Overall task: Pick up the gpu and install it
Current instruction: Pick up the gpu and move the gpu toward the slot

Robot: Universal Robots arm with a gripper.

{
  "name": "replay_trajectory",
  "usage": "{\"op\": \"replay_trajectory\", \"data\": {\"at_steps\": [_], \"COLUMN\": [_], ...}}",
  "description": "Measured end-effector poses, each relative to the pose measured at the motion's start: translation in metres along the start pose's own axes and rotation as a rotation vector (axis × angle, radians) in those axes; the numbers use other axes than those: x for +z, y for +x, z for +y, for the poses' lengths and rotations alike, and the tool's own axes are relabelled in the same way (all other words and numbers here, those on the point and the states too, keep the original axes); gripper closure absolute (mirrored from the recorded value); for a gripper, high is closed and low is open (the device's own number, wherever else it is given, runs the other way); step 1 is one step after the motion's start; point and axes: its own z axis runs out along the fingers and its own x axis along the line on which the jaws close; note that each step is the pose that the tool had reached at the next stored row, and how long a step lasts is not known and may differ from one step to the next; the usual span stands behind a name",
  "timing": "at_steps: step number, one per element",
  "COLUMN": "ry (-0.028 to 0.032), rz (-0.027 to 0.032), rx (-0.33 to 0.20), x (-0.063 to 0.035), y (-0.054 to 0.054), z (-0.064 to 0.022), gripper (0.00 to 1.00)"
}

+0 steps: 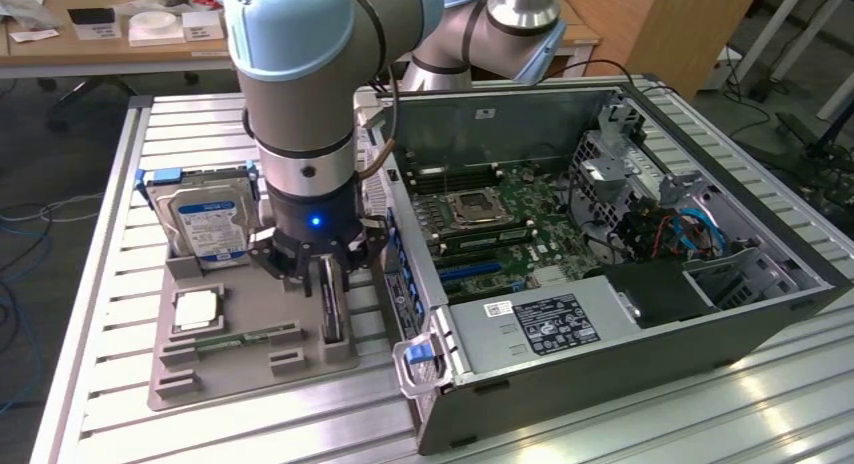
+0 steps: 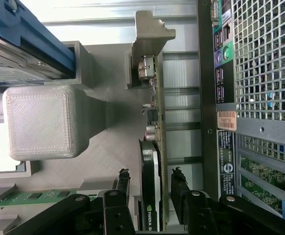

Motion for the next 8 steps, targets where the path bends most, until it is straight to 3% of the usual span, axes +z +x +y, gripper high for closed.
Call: {"op": "replay_trajectory", "data": {"at_steps": [8], "ry": [0.0000], "rz": [0.0000], "rx": [0.000], "x": [0.0000], "y": [-0.0003], "z": [0.0000], "gripper": [0.53]}}
